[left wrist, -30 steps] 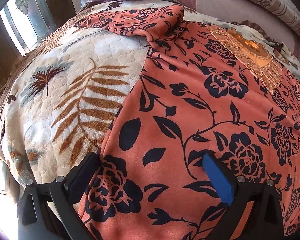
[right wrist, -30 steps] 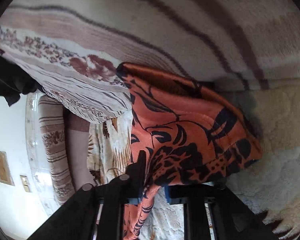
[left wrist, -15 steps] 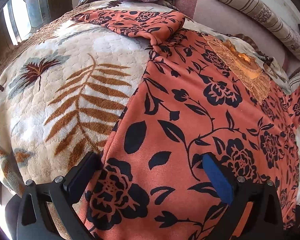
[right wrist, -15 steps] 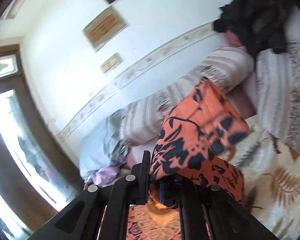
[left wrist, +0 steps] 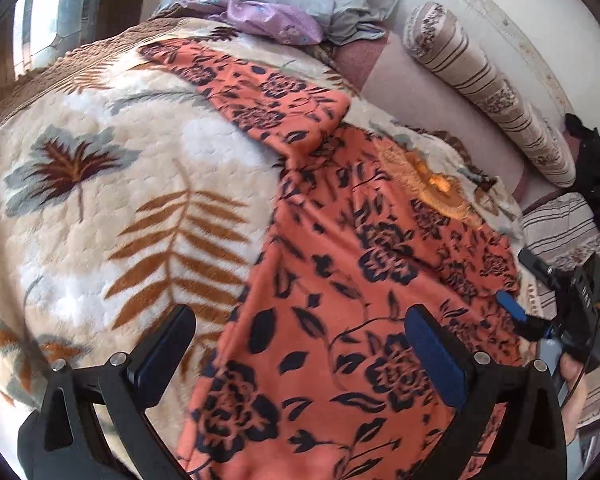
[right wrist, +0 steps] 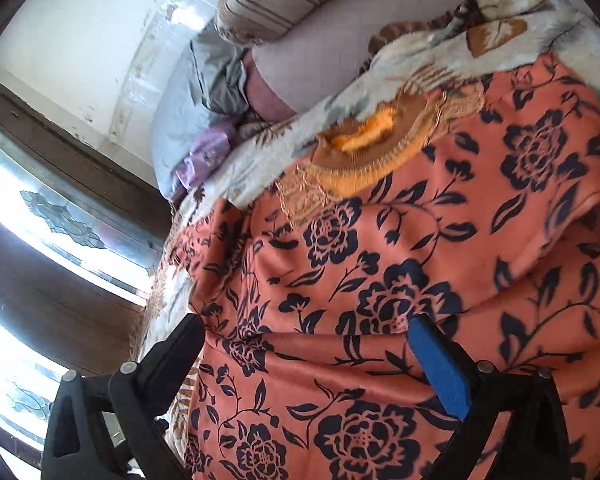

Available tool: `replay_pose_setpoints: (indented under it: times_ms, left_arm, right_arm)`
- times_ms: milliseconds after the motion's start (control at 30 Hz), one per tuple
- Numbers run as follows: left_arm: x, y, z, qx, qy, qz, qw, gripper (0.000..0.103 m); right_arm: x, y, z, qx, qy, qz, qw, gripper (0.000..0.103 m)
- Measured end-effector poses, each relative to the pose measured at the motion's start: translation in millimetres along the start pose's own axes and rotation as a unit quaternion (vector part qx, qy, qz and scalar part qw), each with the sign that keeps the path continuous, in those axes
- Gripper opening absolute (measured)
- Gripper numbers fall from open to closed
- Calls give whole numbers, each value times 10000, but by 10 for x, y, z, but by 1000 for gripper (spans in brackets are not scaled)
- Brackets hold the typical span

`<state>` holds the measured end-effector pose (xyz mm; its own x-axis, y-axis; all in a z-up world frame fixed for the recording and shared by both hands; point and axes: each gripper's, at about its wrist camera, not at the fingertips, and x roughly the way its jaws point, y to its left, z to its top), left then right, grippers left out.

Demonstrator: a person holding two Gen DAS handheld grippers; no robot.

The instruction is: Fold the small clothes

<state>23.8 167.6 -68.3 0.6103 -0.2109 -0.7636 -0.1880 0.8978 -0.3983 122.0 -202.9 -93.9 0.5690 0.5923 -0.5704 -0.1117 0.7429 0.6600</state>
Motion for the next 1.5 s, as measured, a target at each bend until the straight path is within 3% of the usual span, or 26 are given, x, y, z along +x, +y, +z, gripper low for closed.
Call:
replay_pose_setpoints:
  times_ms: [133,267,333,433,533,633,667,700,733,767,833,900,1000,1067,1167,1267,1400,1500]
  left_arm:
    - [251,-399,361,194,126,-699,9973,103]
    - [749,-636,760,-69,658,-1335,9888,103]
    - [1039,-691,903,-209,964,-1351,9859,103]
    - [1361,-636,985,-467,1206,-994,9866,102]
    - [1557,-513,915,-777,1474,-816,9826,92]
    - [1579,-457,838,-843,1467,-653,9834,73]
    - [1576,-468,832,-771,1484,-581,9842,61]
    - [1586,-479,831,-684,1549,-465,9845,27]
    - [1612,-481,841,-597,1659,-295,9839,7]
    - [1625,-479,847,-587,1730,-265,9828,5]
    - [1476,-558,910,-343,1420,-104,9892,5]
    - [1111,-813,982,293,671,-60,9973,5]
    - [651,-1072,923,879,-256,-12,9958,5]
    - [798,-1016,812,956,-87,272,9950,5]
    - [1391,-615,628,532,880,898,9906,6]
    - [1319,-507,650,346,748,575,9949,6]
    - [1086,-634,835,617,394,384,9966,5]
    - [821,-794,1026,831,-92,310,9960,4]
  right_arm:
    - [-206,-107,34,61,-143,-114,9998,102]
    - [-268,-426,-145,369,-70,-8,9993,102]
    - [-251,-566,-232,484,-72,81,9988,102]
    - [-249,-555,-324,52,-257,155,9995,102]
    - [-220,-507,-430,-457,-384,31,9982,102]
    - [-206,-511,-433,-469,-442,4,9979,102]
    - [-202,-523,-432,-455,-454,26,9979,102]
    - [-202,-527,-434,-458,-463,35,9979,102]
    - [-198,-525,-436,-473,-466,30,9978,102]
    - [-192,-520,-439,-487,-469,18,9977,102]
    - [-190,-514,-443,-509,-470,-3,9976,102]
    - [-197,-517,-448,-511,-480,10,9975,102]
    - [-193,-515,-454,-530,-497,1,9974,102]
    - [-182,-508,-453,-550,-495,-27,9973,102]
    - [-193,-511,-440,-518,-447,7,9977,102]
    - [-233,-545,-353,-252,-203,124,9994,102]
    - [-351,-722,-198,441,-181,443,9979,102]
    - [-353,-794,-199,393,-158,407,9983,102]
